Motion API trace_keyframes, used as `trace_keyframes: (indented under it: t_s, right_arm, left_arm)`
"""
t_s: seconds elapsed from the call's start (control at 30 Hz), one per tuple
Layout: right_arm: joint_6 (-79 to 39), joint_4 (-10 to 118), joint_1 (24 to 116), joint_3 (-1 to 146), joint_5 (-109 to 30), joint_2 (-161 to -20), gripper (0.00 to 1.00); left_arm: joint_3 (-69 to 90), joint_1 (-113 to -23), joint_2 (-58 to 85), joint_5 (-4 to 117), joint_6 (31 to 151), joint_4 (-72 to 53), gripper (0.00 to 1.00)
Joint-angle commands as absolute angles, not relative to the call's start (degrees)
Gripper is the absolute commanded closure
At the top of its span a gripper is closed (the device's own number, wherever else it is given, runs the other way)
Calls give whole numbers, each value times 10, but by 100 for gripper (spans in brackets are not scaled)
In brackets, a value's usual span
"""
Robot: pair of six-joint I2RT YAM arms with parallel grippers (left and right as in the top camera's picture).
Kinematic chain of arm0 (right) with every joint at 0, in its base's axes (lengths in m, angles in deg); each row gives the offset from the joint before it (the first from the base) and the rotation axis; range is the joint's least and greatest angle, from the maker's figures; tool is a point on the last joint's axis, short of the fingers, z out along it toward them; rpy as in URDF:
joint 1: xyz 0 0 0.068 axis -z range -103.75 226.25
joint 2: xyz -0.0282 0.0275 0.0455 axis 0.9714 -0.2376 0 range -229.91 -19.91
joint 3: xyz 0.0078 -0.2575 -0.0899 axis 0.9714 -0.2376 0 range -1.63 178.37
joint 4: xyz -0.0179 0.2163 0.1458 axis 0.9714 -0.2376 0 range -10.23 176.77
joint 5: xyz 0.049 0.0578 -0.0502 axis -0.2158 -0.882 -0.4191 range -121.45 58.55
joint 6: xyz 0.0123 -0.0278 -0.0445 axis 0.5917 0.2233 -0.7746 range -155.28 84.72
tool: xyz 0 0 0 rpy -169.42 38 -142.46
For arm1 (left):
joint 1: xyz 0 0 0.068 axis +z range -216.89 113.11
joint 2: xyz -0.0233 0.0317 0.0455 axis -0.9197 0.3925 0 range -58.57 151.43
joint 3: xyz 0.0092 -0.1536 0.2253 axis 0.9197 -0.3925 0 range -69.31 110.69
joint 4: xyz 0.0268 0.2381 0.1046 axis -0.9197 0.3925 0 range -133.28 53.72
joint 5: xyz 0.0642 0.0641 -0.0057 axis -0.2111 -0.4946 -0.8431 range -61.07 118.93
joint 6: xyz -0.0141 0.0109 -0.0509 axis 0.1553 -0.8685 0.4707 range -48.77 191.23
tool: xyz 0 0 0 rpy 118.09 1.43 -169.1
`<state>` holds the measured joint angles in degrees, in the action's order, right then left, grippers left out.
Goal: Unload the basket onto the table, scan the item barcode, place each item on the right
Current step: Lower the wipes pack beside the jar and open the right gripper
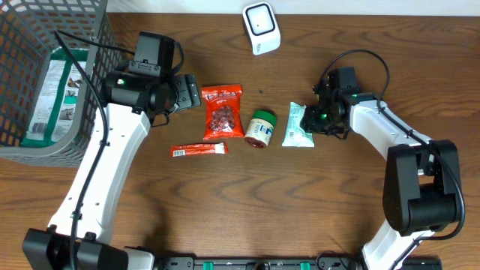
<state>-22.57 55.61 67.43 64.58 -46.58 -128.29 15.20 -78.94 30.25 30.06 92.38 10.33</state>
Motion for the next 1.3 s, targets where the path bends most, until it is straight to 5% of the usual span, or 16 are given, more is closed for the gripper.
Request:
trace_keyframes:
  t_s: [0.0,0.77,1.27]
  right_arm:
    - [-236,560,672,641,-450,-1288,61]
    - [-227,617,665,613,-539,-1282,63]
    - [-251,600,669,615,-530,-1243,53]
  left_arm:
    - [153,-787,295,295,921,105,13]
    - [153,-787,295,295,921,105,13]
    - [153,-787,295,295,921,105,13]
